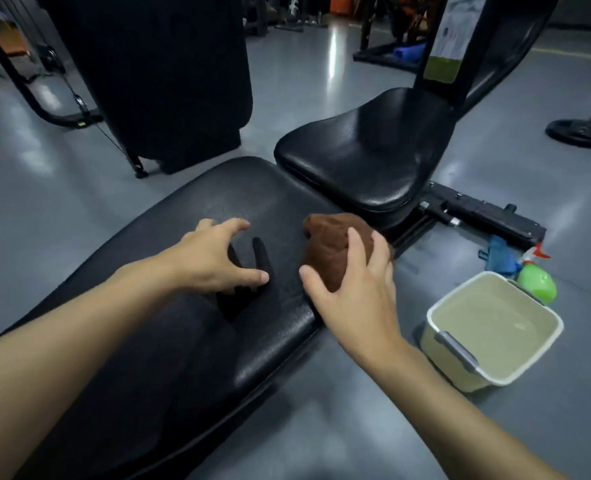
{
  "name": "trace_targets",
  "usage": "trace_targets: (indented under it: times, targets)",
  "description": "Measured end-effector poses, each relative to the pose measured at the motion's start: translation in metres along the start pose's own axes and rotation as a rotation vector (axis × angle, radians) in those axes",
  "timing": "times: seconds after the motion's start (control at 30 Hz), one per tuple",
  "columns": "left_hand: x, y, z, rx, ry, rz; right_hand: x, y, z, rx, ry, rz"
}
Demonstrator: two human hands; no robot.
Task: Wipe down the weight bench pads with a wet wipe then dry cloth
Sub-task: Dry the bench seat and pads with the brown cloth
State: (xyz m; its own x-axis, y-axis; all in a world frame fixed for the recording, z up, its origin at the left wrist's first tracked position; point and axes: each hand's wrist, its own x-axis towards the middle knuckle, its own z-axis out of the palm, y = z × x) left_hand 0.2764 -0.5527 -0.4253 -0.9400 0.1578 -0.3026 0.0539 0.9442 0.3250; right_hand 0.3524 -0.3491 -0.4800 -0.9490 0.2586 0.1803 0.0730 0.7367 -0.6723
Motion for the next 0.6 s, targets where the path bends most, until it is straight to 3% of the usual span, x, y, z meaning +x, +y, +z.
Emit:
trace_targets:
  times: [0.17, 0.43, 0.6]
  targets:
    - [0.031, 0.015, -0.008, 0.002, -0.206, -0.191, 0.013, -0.008, -0.015, -0.017, -0.17, 0.094]
    - [0.033, 0.024, -0.001, -0.085, -0.23, -0.282, 0.107, -0.047, -0.022, -0.369, -0.383, 0.073]
    - [0.036, 0.029, -0.008, -0.098, -0.303, -0.313, 0.091, -0.045, -0.033, -0.346, -0.471, 0.072]
